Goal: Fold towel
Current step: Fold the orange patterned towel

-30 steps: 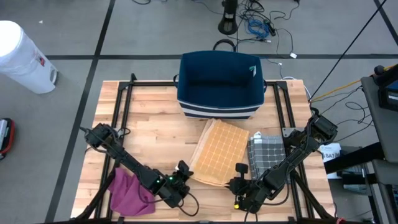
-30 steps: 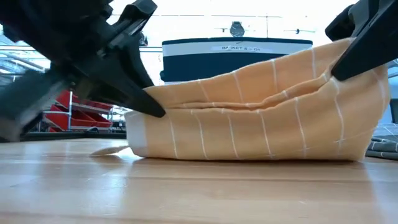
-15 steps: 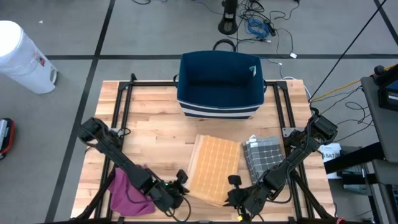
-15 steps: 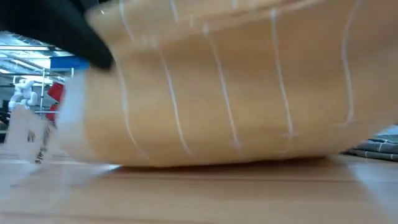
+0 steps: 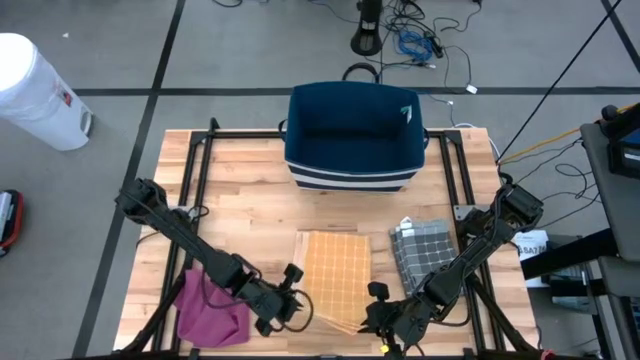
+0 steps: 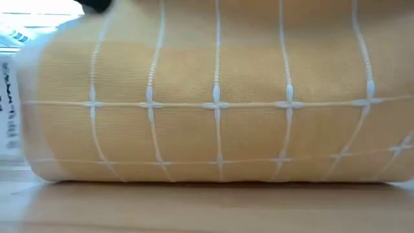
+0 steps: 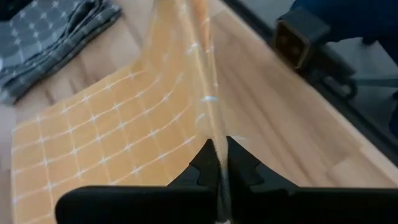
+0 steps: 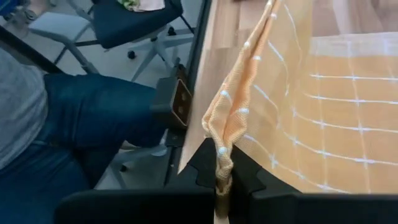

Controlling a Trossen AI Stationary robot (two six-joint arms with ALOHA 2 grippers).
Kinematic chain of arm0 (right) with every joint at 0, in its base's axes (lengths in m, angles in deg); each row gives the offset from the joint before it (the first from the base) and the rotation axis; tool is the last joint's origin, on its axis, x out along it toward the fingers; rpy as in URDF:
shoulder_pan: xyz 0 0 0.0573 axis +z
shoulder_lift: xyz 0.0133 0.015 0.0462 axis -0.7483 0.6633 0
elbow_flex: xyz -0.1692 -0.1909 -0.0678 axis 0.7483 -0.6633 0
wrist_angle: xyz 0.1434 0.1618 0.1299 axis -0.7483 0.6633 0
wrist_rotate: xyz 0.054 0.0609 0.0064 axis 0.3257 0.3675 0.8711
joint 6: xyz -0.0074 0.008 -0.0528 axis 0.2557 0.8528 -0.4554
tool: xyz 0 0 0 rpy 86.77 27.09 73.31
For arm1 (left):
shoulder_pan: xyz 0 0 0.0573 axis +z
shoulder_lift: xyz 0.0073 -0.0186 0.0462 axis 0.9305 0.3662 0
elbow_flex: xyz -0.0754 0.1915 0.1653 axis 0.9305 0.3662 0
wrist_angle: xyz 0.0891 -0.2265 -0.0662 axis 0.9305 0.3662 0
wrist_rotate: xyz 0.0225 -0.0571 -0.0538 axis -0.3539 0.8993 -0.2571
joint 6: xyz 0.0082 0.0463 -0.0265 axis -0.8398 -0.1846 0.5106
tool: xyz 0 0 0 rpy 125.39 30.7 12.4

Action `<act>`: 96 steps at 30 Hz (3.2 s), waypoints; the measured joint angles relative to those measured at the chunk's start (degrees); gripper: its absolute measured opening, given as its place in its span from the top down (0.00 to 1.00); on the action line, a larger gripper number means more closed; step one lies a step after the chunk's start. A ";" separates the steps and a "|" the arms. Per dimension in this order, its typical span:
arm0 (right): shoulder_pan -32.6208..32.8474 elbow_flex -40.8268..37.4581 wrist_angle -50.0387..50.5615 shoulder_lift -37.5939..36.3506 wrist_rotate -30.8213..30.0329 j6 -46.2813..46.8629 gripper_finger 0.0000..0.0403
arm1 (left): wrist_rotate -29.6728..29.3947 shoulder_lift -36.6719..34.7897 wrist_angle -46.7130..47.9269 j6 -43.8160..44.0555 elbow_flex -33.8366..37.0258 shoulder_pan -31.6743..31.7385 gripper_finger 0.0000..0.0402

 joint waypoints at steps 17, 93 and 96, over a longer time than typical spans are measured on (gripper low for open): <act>-1.35 -0.04 12.64 -4.63 -13.59 -3.51 1.00 | -8.83 0.01 0.62 -3.85 0.07 5.60 0.99; -4.71 -0.09 35.94 -10.51 -21.77 10.44 0.55 | -10.12 1.26 13.57 13.23 0.14 30.24 0.90; -3.91 -0.10 35.03 -9.94 -22.10 10.41 0.55 | -7.87 3.02 12.00 12.10 0.14 29.89 0.83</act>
